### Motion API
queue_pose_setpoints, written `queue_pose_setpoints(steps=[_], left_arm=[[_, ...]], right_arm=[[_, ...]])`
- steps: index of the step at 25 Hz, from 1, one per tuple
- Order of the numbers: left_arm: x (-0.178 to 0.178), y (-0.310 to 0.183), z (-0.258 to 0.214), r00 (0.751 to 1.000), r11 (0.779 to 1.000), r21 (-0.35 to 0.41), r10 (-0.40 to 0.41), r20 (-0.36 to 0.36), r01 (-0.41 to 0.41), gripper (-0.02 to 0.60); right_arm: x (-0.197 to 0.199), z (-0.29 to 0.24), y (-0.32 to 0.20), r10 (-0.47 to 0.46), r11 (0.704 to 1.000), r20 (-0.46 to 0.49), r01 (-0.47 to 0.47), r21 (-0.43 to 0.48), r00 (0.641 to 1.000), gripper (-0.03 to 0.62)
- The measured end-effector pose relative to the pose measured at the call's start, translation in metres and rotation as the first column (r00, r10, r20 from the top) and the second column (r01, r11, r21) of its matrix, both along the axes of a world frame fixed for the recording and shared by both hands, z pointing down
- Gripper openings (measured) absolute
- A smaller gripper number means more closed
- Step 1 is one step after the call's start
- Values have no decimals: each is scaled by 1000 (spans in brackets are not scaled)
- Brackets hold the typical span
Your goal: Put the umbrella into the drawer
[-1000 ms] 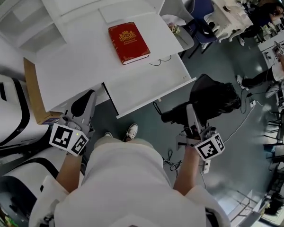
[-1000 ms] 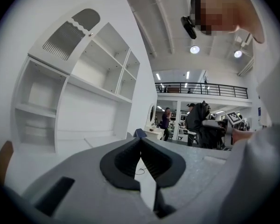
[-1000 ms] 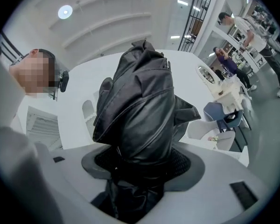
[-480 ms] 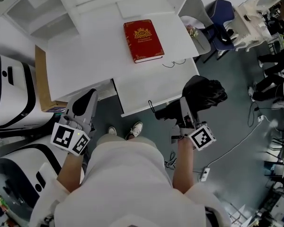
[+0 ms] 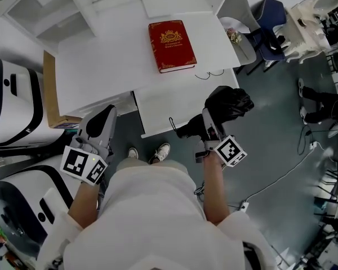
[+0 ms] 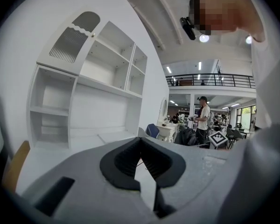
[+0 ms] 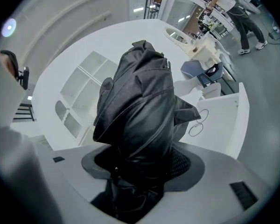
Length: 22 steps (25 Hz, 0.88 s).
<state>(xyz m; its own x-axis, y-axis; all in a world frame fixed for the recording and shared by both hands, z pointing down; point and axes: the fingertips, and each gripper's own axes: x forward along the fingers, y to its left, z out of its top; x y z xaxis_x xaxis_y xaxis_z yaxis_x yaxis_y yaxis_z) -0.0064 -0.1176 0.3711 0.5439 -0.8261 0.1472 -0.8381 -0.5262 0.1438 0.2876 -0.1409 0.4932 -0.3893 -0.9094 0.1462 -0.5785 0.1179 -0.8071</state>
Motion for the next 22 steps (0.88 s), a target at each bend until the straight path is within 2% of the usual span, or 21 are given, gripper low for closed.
queue_pose_setpoints(steps=[4,10,16,22], left_arm=[[8,-3,0,1000,1000,-4,1,2,-1,14],[11,-7,2,999,999,-25,-22,24,22,14],[9,-15,7,998,998,-52,-46,42,48,14],[0,-19,13,995,994,-76,-77,56,82,14]], right_arm=[[2,34,-6,5,995,3,-4,-102,1000,279],[-1,73,-29,-14,981,25,19,-194,1000,280],[3,117,-52,45,952,37,-32,-304,998,279],[-1,151,-68,60,923,14,-50,-382,998,279]])
